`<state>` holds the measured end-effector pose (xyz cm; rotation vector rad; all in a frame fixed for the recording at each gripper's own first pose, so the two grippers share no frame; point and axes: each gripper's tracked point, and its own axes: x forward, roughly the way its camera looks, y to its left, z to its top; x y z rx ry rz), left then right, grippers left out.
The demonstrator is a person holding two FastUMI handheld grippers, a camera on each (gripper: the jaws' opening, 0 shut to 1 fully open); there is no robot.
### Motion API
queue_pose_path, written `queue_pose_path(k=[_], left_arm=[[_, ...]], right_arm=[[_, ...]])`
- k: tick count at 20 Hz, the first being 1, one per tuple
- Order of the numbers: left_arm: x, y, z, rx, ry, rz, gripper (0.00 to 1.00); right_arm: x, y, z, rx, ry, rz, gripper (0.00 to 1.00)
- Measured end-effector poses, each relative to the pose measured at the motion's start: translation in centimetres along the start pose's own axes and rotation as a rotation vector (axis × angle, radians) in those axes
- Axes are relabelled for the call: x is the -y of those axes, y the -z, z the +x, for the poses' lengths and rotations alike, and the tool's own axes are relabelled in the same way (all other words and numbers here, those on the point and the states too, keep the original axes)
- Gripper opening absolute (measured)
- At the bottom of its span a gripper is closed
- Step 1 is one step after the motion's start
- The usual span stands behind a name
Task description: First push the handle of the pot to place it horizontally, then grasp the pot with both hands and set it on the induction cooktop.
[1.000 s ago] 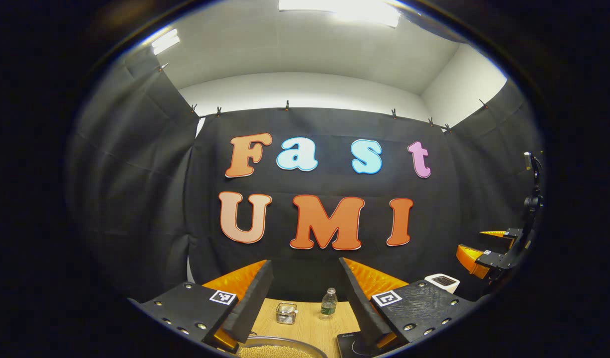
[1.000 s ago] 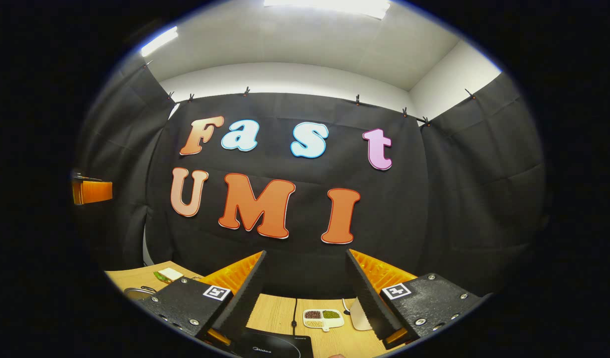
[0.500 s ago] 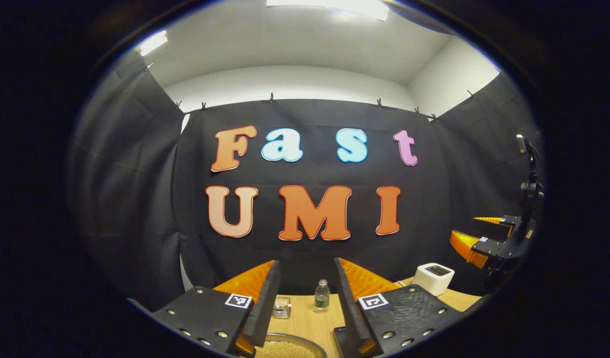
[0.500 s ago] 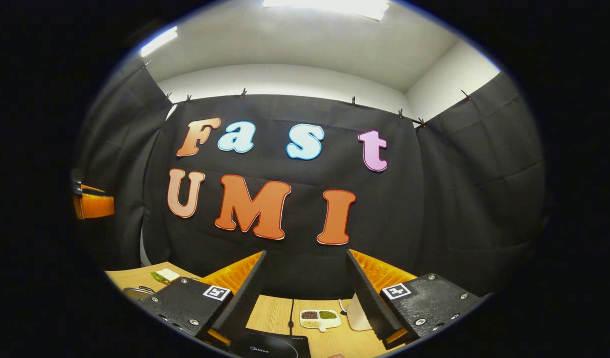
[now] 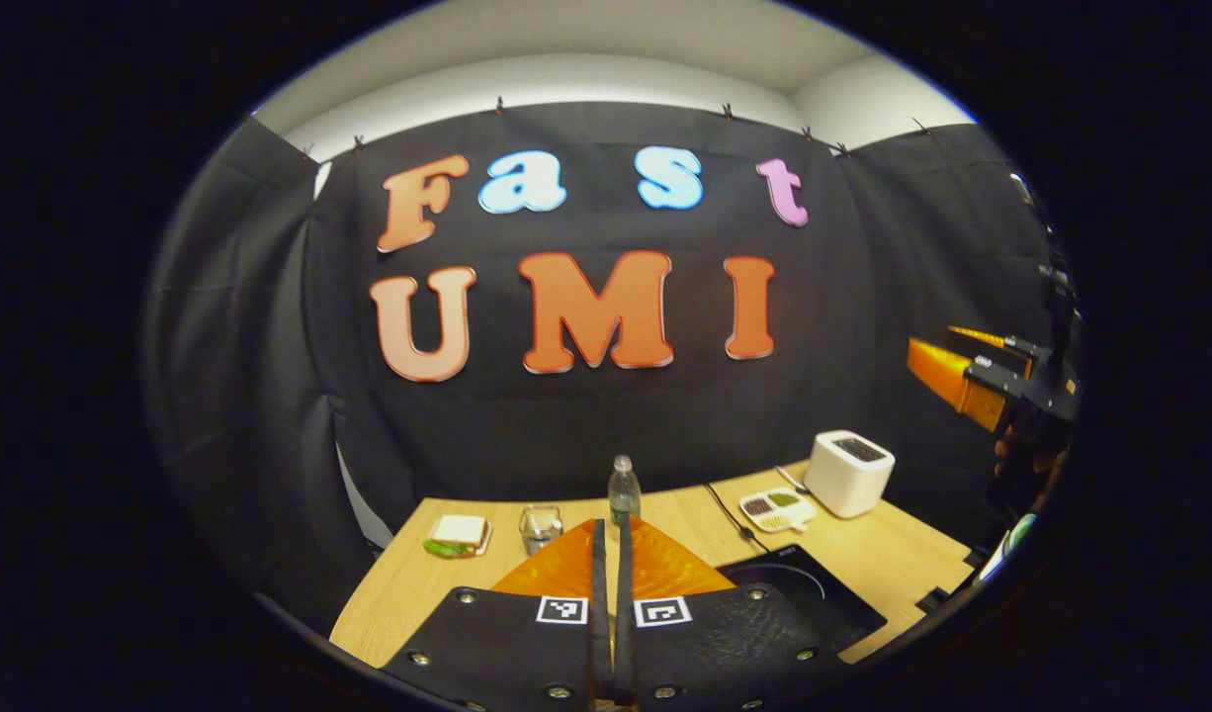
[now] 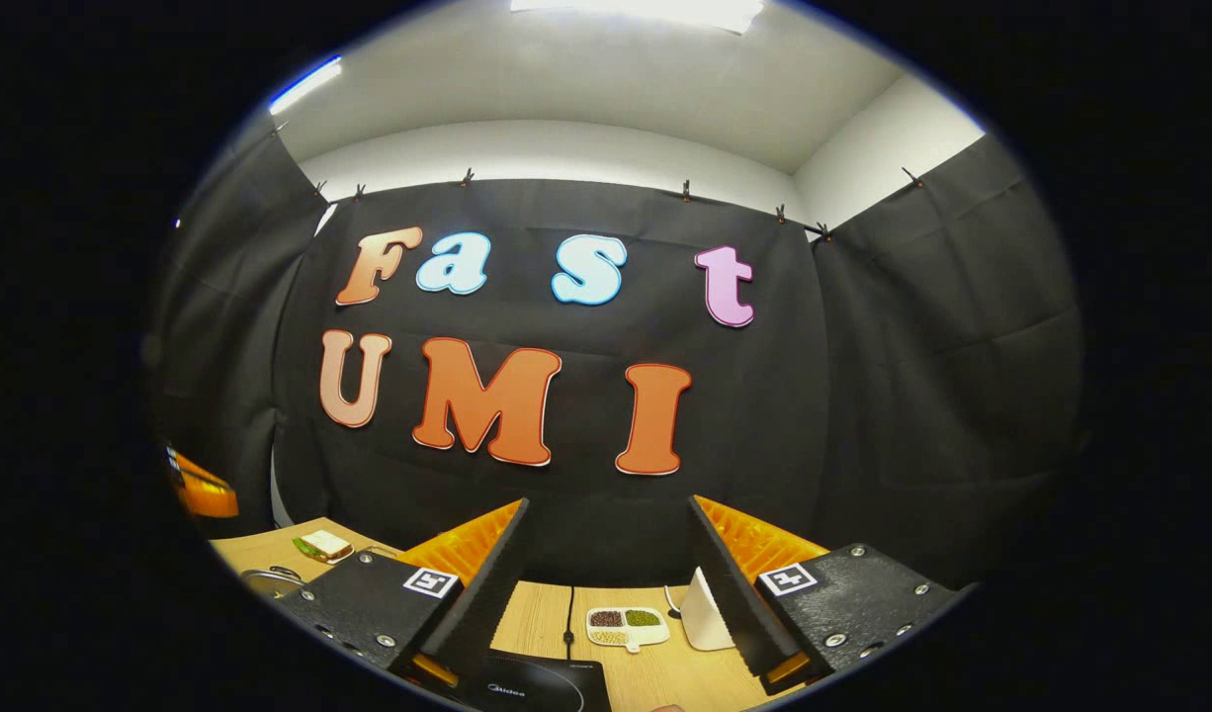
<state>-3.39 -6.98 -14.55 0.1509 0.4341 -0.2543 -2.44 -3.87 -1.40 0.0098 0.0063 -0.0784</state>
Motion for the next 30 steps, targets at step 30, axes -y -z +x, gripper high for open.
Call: queue_pose_path(k=[30], left_arm=[[1.3,33.0,-6.3,-1.029,0.309,0.221,0.02]], right_arm=[[3.6,2.8,-2.0,-0.072,0.104,-0.022,0.95]])
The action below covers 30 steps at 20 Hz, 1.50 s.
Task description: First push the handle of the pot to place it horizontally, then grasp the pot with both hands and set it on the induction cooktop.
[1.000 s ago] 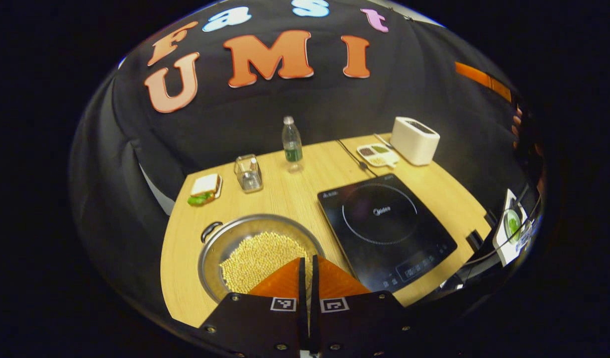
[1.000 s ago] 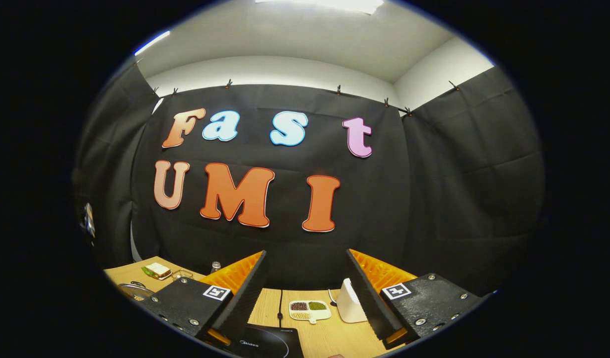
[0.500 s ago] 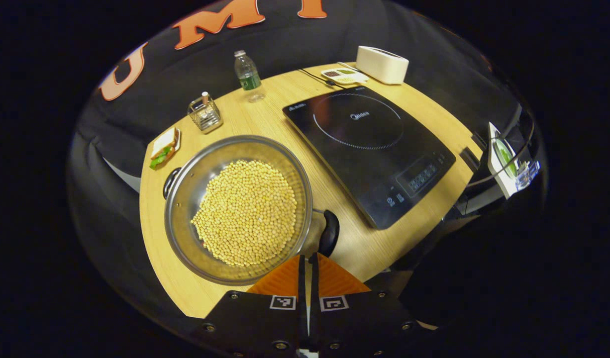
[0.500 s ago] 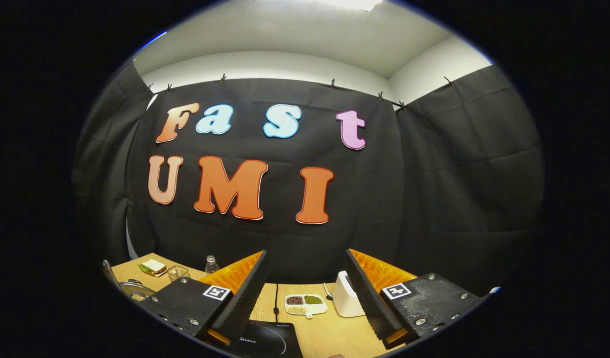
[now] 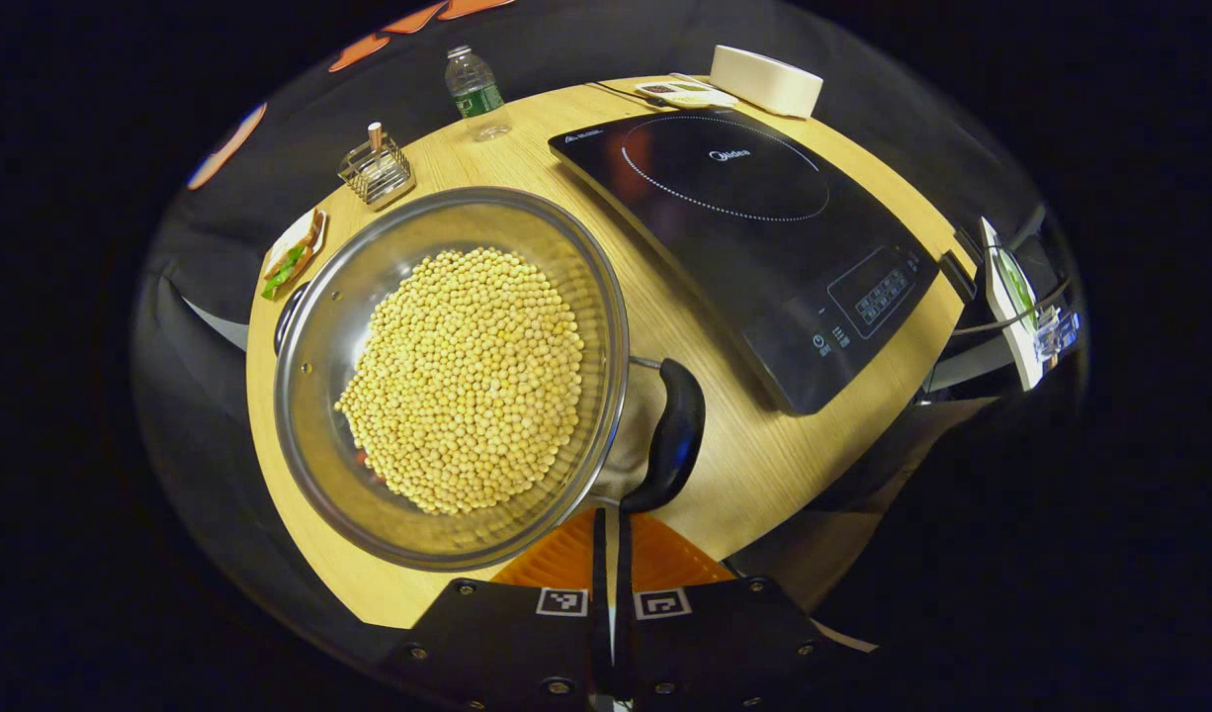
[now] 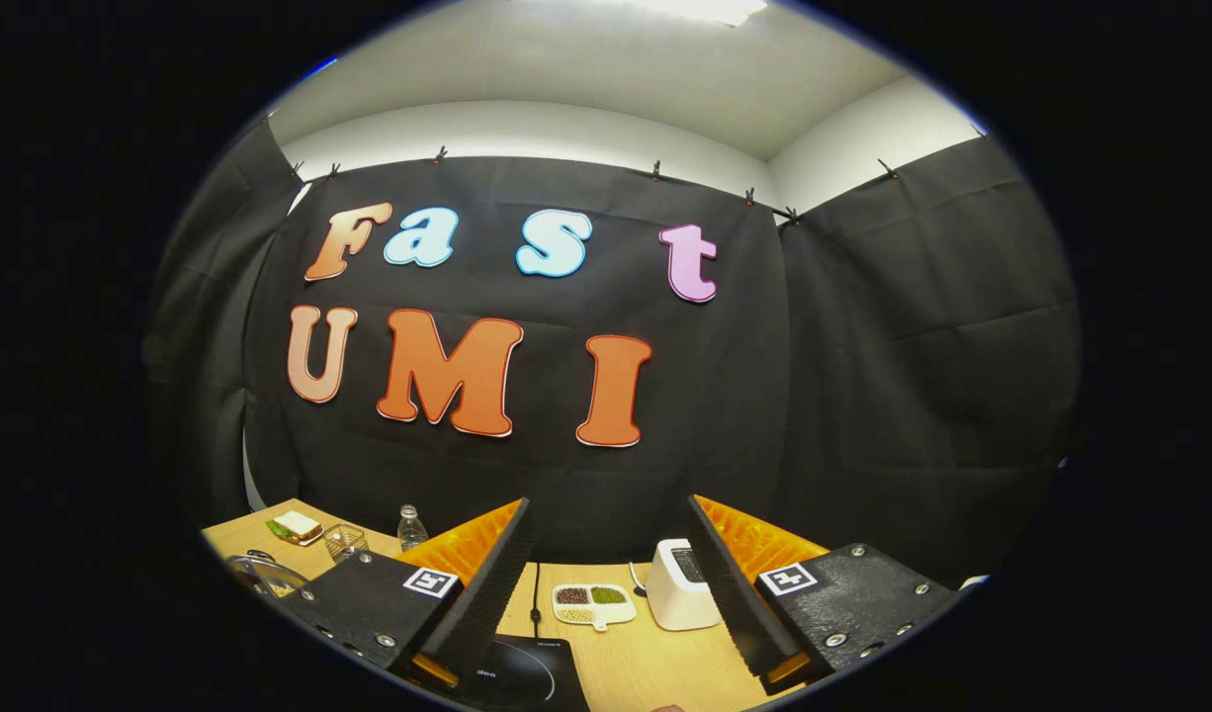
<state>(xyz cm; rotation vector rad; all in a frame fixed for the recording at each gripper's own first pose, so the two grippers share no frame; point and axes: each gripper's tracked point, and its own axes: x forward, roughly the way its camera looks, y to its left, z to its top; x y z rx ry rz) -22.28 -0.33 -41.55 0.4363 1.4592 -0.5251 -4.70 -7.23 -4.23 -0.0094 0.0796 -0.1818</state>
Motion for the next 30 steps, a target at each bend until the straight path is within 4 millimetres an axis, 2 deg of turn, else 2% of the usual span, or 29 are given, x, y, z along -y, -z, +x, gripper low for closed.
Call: queue_pose_path(k=[3,4,10,13,18,24,30], left_arm=[[0.5,-1.0,0.6,-0.005,0.007,-0.058,0.05],[0.8,-1.1,0.8,-0.004,0.015,-0.082,0.02],[1.7,-2.3,2.0,-0.008,0.048,-0.234,0.02],[2.0,-3.8,2.2,0.003,0.043,-0.291,0.02],[2.2,-6.1,2.8,0.022,0.056,-0.521,0.04],[1.7,-8.7,2.8,0.045,-0.004,-0.516,0.0],[1.0,-11.3,2.6,0.076,-0.062,-0.504,0.02]], right_arm=[[1.3,0.2,-0.3,-0.001,0.017,0.002,0.95],[1.9,0.4,-0.3,-0.004,0.024,0.003,0.95],[4.9,1.3,-0.3,-0.015,0.057,0.02,0.95],[5.9,1.8,-0.1,-0.025,0.061,0.028,0.95],[7.2,2.8,0.5,-0.037,0.048,0.039,0.95],[8.5,4.1,0.8,-0.06,0.018,0.043,0.95],[9.9,6.2,0.4,-0.111,0.017,0.035,0.95]])
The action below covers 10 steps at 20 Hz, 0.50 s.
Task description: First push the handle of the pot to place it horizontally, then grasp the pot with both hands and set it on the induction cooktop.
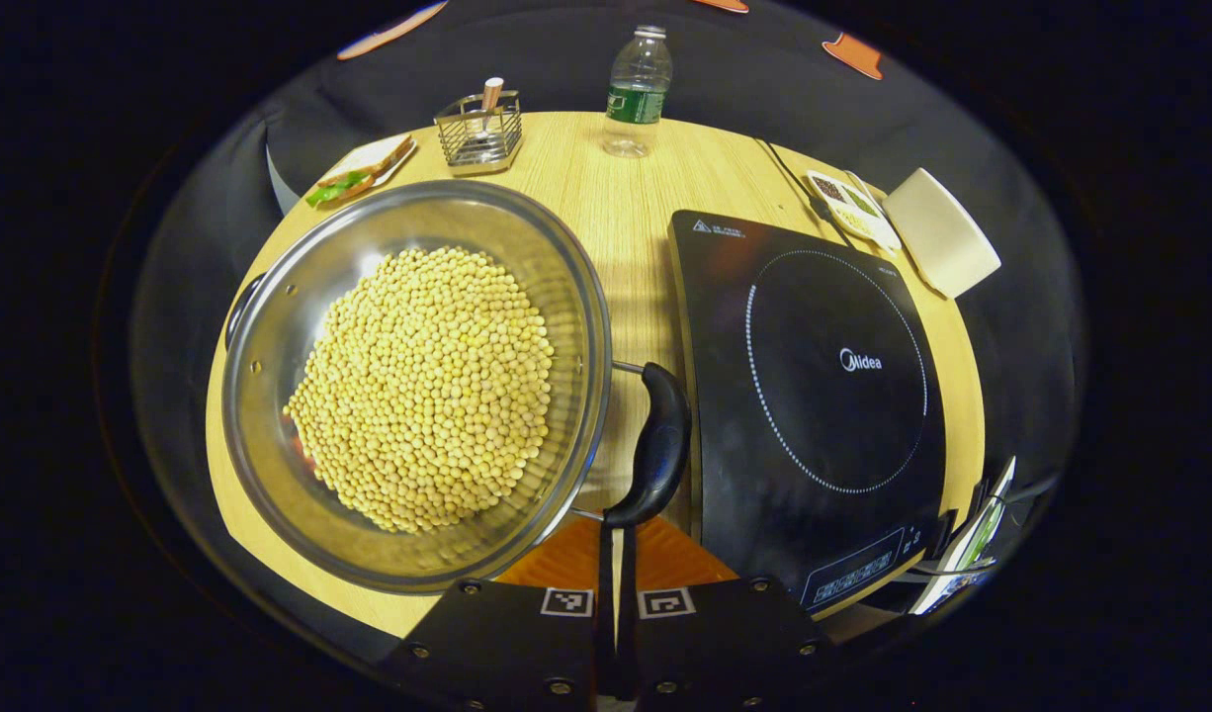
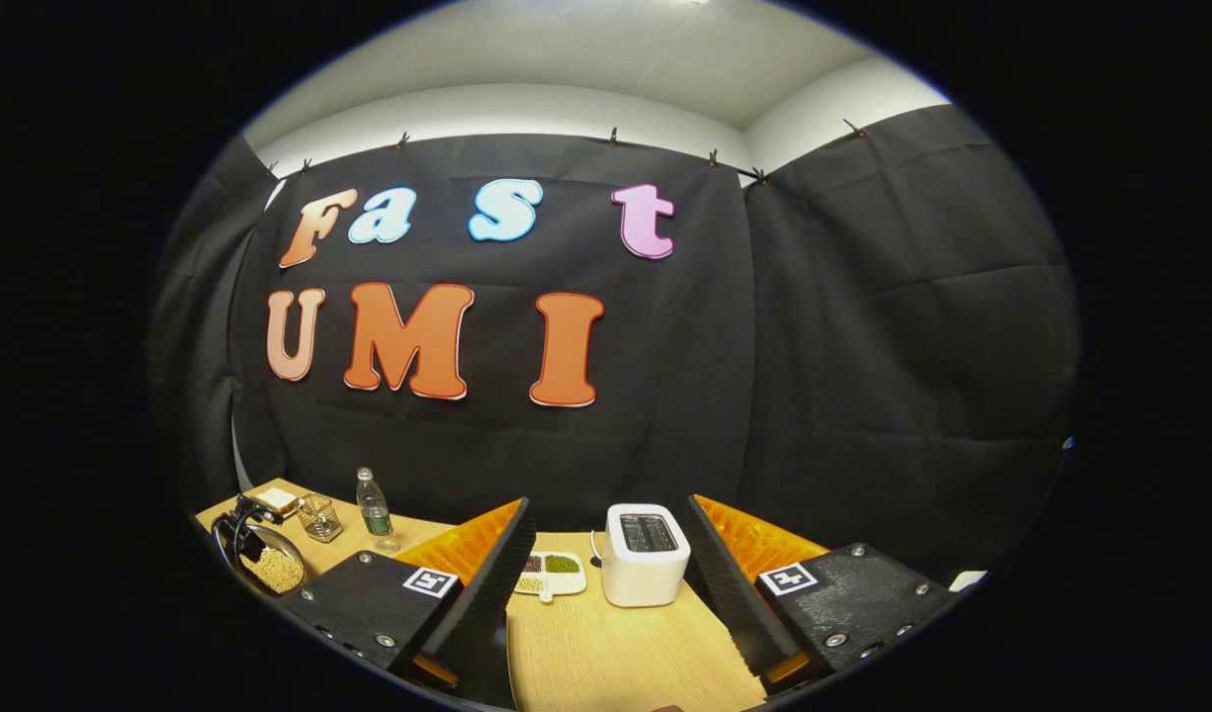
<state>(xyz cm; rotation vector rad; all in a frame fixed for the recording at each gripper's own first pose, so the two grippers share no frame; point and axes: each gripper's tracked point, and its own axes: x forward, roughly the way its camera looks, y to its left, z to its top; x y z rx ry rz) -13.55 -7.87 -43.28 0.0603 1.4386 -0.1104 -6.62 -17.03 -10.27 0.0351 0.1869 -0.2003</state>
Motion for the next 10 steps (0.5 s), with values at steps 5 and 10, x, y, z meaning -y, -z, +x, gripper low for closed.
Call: queue_pose_path(k=[5,10], left_arm=[[0.9,-3.0,0.2,0.049,0.052,0.034,0.02],[1.7,-5.0,-0.3,0.105,0.144,0.1,0.02]], right_arm=[[-0.5,0.3,-0.5,-0.015,0.045,-0.014,0.95],[-5.1,0.5,-1.2,-0.046,0.066,-0.002,0.95]])
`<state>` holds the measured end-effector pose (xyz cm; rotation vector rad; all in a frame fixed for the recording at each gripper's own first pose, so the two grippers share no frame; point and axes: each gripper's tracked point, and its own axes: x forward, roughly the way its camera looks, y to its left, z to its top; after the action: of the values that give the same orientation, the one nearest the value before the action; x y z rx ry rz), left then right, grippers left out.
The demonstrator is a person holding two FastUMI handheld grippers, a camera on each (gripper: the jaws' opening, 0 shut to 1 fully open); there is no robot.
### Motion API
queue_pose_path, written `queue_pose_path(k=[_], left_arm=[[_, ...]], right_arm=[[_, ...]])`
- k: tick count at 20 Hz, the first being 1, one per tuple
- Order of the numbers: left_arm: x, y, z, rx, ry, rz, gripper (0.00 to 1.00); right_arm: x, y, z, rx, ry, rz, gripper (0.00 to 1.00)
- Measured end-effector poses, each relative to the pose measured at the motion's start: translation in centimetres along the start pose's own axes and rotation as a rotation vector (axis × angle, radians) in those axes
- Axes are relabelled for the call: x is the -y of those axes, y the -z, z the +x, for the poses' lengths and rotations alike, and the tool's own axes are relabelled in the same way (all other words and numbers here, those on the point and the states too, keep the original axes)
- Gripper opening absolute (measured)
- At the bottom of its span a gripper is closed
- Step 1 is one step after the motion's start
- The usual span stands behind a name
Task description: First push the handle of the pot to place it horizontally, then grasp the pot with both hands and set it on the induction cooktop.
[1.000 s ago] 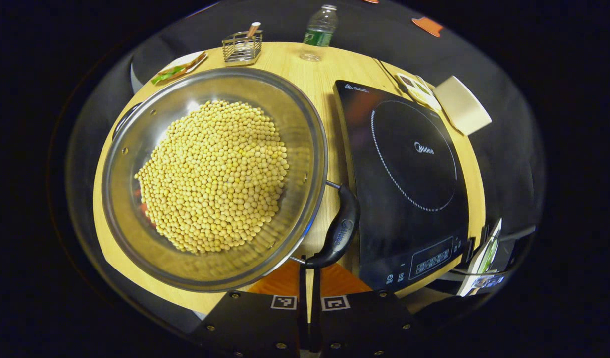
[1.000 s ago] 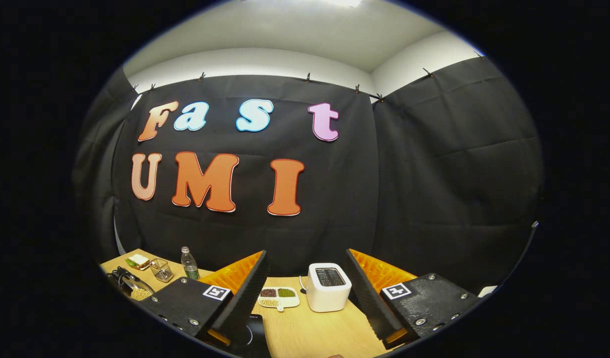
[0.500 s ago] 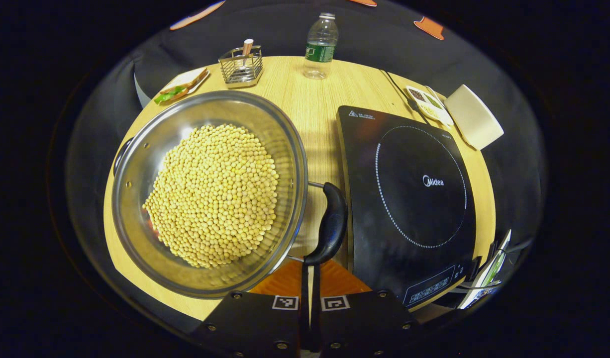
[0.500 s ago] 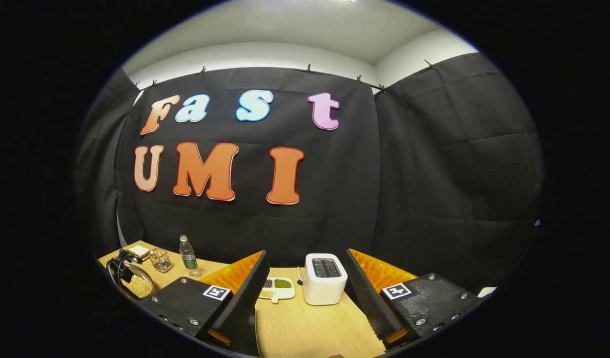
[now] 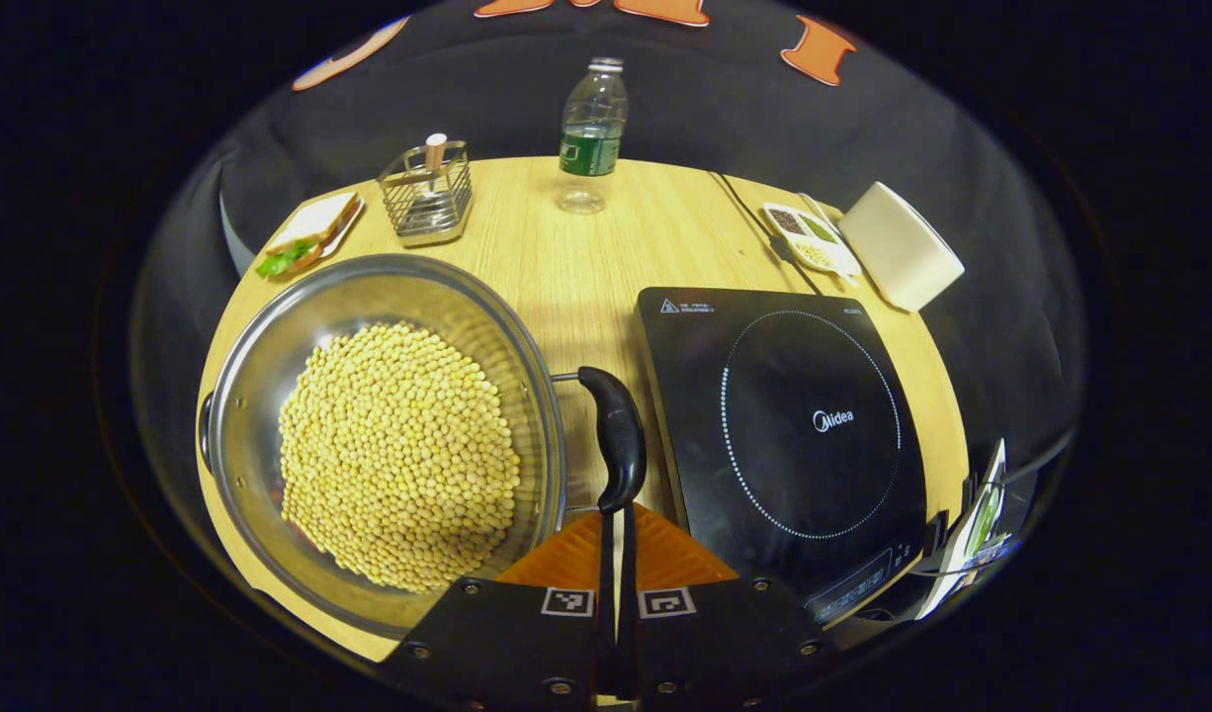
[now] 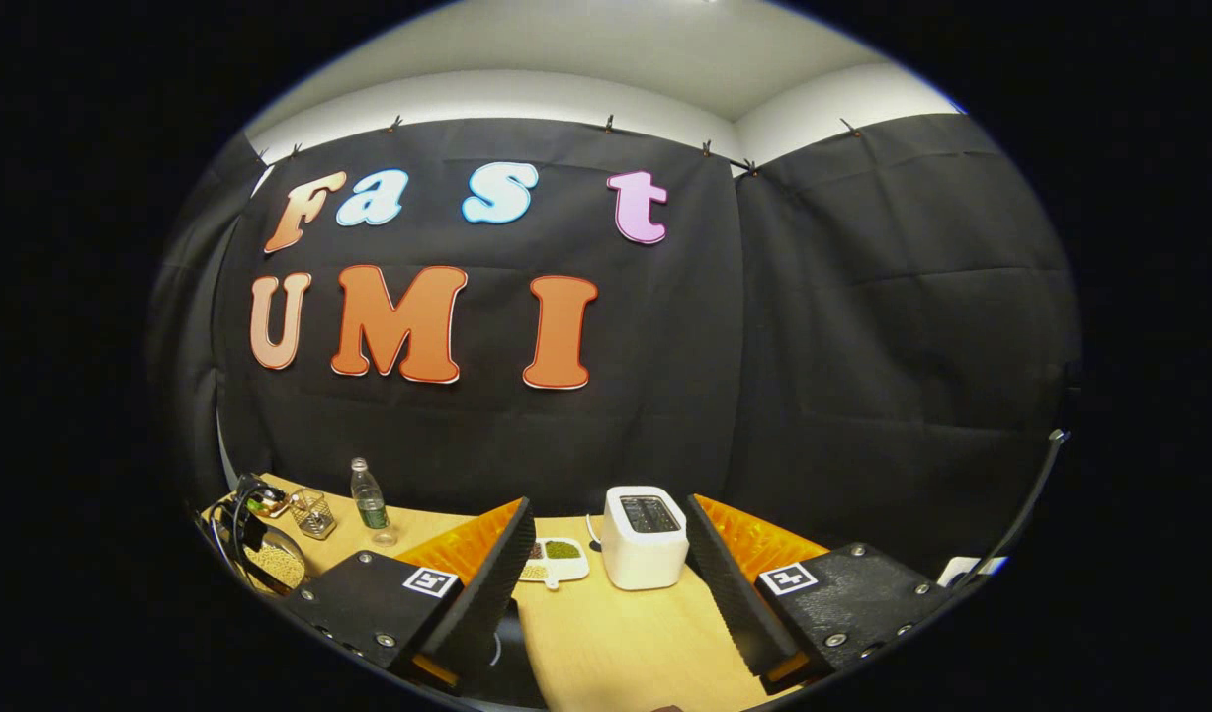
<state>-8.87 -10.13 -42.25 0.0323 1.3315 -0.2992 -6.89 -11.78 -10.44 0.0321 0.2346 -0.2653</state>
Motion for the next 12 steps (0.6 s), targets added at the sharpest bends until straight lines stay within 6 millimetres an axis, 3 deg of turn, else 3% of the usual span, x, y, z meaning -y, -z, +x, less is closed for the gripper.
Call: queue_pose_path(k=[7,12], left_arm=[[0.0,0.8,-0.2,0.009,0.095,-0.02,0.02],[-1.6,1.5,-3.4,0.047,0.106,-0.004,0.02]], right_arm=[[-8.0,1.0,-1.3,-0.062,-0.042,-0.042,0.95],[-15.6,3.5,-1.2,-0.175,-0.177,-0.022,0.95]])
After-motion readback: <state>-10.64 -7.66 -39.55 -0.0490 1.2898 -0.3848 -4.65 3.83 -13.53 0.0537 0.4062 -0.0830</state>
